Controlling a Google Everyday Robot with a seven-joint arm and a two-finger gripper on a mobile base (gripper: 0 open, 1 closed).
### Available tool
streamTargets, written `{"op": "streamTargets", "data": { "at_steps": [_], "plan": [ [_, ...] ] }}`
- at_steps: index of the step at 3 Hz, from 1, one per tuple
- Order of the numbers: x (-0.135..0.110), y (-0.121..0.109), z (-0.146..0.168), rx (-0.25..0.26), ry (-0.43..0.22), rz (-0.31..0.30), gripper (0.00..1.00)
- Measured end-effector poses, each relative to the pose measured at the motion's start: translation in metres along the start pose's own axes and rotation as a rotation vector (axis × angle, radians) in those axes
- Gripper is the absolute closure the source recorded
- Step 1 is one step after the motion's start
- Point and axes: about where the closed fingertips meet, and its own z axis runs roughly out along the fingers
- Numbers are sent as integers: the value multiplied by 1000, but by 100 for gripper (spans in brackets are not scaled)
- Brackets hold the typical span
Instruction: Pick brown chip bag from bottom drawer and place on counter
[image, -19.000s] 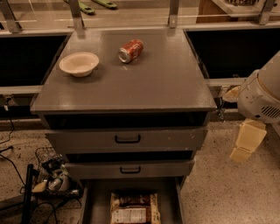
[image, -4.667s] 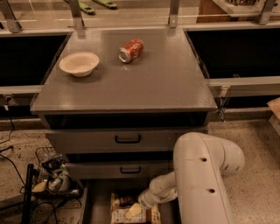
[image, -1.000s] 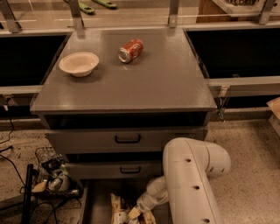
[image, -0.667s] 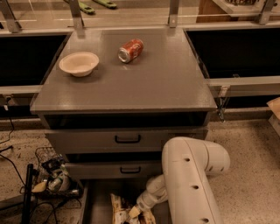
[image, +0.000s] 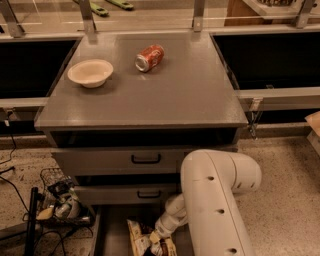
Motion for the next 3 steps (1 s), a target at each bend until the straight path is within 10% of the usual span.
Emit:
{"op": "streamTargets", "data": {
  "at_steps": [1, 3],
  "plan": [
    [46, 14, -16, -36, -1, 41, 100],
    [46, 23, -31, -26, 2, 36, 100]
  ]
}}
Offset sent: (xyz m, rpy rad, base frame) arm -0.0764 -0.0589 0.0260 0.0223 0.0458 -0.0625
